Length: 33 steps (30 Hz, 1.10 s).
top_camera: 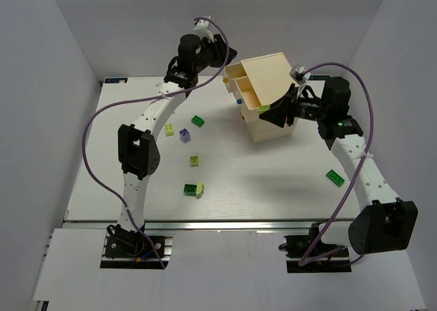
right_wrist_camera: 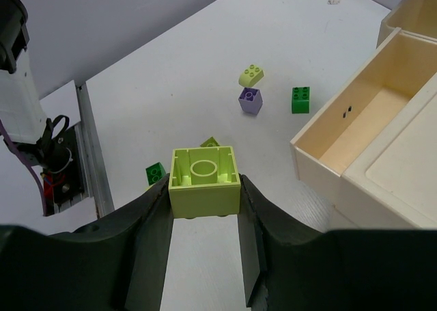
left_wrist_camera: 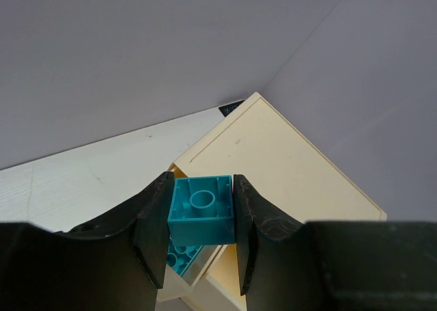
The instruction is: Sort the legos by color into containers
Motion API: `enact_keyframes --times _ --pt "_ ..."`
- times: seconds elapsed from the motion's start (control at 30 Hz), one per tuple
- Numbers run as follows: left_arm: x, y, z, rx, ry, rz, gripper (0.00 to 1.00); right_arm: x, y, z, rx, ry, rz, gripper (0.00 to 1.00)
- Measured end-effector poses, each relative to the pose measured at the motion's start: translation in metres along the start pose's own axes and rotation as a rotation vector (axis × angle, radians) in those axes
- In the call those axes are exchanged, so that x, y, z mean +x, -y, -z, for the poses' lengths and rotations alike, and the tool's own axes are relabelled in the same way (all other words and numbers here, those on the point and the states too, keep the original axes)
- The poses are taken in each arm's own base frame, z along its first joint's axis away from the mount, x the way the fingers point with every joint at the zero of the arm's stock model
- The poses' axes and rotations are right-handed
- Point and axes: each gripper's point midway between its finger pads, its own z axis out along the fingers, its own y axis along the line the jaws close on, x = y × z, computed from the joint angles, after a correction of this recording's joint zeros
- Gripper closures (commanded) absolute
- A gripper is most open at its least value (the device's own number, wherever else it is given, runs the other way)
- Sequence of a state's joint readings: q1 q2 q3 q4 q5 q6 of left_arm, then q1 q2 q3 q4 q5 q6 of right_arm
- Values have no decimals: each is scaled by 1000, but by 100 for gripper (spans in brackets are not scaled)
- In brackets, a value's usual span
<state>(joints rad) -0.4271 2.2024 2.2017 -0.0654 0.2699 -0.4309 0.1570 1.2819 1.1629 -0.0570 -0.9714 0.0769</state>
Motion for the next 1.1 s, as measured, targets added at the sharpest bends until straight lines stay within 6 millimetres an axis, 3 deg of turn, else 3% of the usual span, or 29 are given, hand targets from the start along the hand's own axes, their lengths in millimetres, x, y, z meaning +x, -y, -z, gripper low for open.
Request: enact_keyframes --times 0.33,0.47,0.5,0.6,0.73,0.9,1.0,1.1 --pt "37 -14 -17 -8 -47 18 99 0 1 1 3 1 1 100" --pt "46 -17 -20 -12 -63 25 70 0 2 2 5 2 1 100" --pt "47 -16 -20 -12 -66 28 58 0 2 2 4 2 1 100" --pt "46 -14 -20 -7 -62 27 39 0 1 2 2 1 1 100" --pt "45 -12 -21 -4 -60 29 34 0 1 2 1 1 1 100" --pt "37 -8 -21 4 -43 23 32 1 1 2 -1 0 -1 100" --pt "37 -8 -21 4 -42 24 37 1 1 2 -1 0 0 100" --pt "33 -5 -19 6 -38 22 62 3 2 1 2 -2 9 100"
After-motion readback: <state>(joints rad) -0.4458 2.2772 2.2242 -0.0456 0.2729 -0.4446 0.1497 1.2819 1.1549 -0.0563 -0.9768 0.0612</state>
